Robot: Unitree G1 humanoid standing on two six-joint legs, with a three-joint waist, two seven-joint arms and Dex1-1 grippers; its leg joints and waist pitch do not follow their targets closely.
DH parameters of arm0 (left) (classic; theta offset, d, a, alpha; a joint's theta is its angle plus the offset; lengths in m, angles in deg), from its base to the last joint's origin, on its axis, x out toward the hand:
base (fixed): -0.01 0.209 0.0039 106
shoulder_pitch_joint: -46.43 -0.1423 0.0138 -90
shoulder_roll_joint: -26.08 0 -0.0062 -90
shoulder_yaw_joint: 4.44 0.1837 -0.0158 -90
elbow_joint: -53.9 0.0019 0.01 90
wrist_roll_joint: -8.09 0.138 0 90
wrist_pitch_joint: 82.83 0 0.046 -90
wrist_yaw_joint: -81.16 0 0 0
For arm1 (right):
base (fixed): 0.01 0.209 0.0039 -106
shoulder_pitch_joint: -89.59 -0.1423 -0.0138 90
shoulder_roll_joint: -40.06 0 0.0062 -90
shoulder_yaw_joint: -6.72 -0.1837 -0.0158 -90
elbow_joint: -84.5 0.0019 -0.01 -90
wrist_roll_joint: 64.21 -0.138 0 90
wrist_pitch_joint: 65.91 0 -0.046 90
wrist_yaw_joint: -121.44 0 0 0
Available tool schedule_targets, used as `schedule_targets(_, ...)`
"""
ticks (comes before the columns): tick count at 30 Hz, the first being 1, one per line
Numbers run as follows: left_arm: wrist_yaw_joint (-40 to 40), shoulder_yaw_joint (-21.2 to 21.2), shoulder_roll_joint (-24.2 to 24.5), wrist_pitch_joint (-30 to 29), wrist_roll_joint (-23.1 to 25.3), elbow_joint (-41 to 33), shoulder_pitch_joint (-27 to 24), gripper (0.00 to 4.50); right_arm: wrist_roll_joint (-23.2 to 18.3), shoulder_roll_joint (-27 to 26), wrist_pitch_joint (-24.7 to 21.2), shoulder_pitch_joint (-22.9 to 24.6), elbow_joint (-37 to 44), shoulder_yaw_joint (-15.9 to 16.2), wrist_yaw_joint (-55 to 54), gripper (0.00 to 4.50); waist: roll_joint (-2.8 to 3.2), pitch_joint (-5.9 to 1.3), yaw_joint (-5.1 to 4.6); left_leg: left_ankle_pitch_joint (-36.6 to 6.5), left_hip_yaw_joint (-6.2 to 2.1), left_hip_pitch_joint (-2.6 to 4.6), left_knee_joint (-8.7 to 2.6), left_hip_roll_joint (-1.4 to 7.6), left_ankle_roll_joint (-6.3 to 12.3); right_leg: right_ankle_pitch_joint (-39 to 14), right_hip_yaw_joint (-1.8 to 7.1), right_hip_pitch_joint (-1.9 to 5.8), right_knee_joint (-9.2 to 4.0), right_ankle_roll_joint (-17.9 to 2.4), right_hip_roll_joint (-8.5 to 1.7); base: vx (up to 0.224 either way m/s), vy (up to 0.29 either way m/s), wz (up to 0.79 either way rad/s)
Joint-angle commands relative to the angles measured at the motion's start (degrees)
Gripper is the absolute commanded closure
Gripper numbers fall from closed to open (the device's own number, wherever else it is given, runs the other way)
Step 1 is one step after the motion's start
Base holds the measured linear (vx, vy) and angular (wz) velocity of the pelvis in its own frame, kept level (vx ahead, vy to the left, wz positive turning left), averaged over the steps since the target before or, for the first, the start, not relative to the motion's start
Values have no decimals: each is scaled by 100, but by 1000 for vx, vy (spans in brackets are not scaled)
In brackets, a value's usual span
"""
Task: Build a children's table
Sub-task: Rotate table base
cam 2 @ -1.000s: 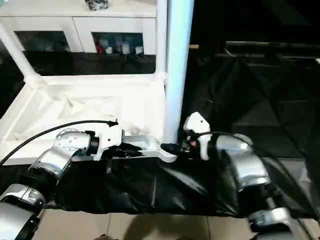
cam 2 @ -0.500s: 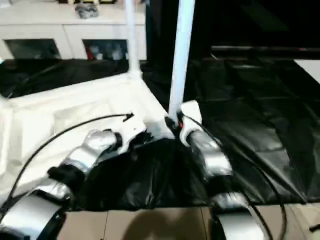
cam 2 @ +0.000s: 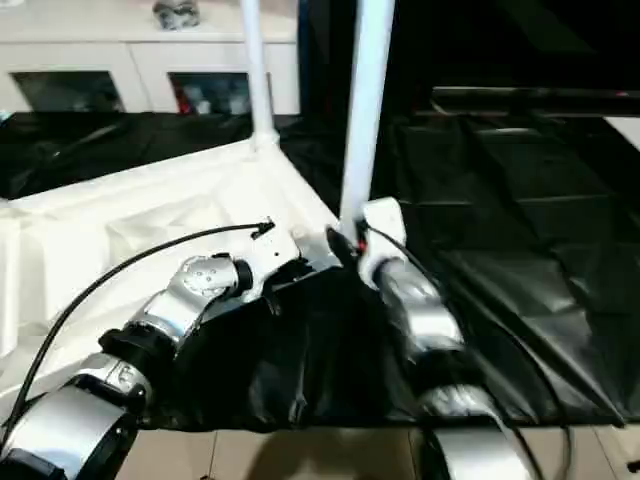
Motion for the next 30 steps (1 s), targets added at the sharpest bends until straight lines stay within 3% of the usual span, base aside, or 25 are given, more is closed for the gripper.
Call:
schedule_targets(1,-116,-18,16,283,-130,-1,97,450,-228,292,-199,379,565,372,994,101,-50,-310,9,-1048,-9,-19,-354,164,465,-845,193,277,-354,-1251,-321,0,0,0)
schedule_targets(2,-164,-68,62,315,-180,29,115,450,-419,711,-270,644,1045,325,1524,101,-60,-316,33,-1007,-8,-18,-344,159,507,-753,197,299,-351,-1241,-319,0,0,0)
schedule_targets(4,-163,-111,89,327,-210,63,136,450,-597,1041,-381,809,1351,207,1859,101,-64,-317,59,-887,-9,-48,-328,168,668,-540,190,298,-321,-1294,-324,0,0,0)
schedule_targets(6,-202,-128,102,362,-236,73,140,450,-692,1212,-458,875,1480,124,2001,101,-102,-332,36,-782,-13,-84,-312,149,700,-564,175,315,-313,-1311,-320,0,0,0)
schedule_targets(10,-422,-279,114,460,-456,3,110,450,-1083,1834,-886,1125,1977,-172,2595,101,-101,-327,77,-723,6,-67,-284,165,784,-710,182,275,-329,-1330,-316,0,0,0)
schedule_targets(15,-837,-379,202,226,-765,-397,-37,395,-1277,2022,-1153,1239,2299,-136,2821,99,-99,-351,102,-551,9,-80,-261,181,847,-479,166,273,-283,-1458,-327,0,0,0)
schedule_targets(17,-1048,-455,317,-2,-933,-790,-157,392,-1324,1910,-1257,1188,2435,-6,2809,99,-86,-368,100,-350,9,-83,-240,203,881,-153,159,250,-234,-1581,-311,0,0,0)
schedule_targets(18,-1054,-461,326,-15,-941,-816,-163,367,-1329,1904,-1265,1185,2447,7,2810,99,-104,-366,101,-321,8,-90,-237,209,898,-57,158,250,-216,-1610,-308,0,0,0)
schedule_targets(19,-1189,-566,447,-386,-1095,-1193,-255,367,-1346,1812,-1345,1122,2509,141,2809,99,-96,-355,94,-309,5,-101,-233,206,929,-2,152,249,-204,-1616,-304,0,0,0)
schedule_targets(22,-1760,-585,801,-1192,-1419,-2067,-560,350,-1309,1627,-1384,982,2480,306,2787,99,-94,-329,66,-545,7,-92,-269,212,777,-496,154,250,-221,-1592,-338,0,0,0)
schedule_targets(25,-2438,-460,1387,-2125,-1773,-3216,-1071,317,-1261,1373,-1401,783,2370,480,2703,99,-80,-284,20,-824,25,-78,-302,210,540,-1103,177,182,-275,-1451,-307,0,0,0)
schedule_targets(27,-2695,-365,1778,-2530,-1865,-3827,-1406,297,-1164,1145,-1317,612,2192,570,2587,99,-62,-279,-2,-884,20,-53,-320,207,396,-1194,190,161,-271,-1382,-288,0,0,0)
schedule_targets(28,-2795,-333,1997,-2762,-1902,-4167,-1611,297,-1116,989,-1290,489,2047,626,2513,99,-22,-288,-16,-871,1,-44,-332,219,329,-1074,194,149,-229,-1435,-299,0,0,0)
schedule_targets(29,-2795,-333,1997,-2762,-1902,-4167,-1611,297,-1116,989,-1290,489,2047,626,2513,99,-28,-272,-37,-898,21,-60,-338,202,320,-1094,190,146,-251,-1409,-263,0,0,0)
schedule_targets(30,-2820,-322,2230,-2997,-1890,-4502,-1848,272,-1070,787,-1284,306,1808,698,2383,99,-38,-283,7,-971,34,5,-319,211,260,-1056,198,122,-255,-1414,-264,0,0,0)
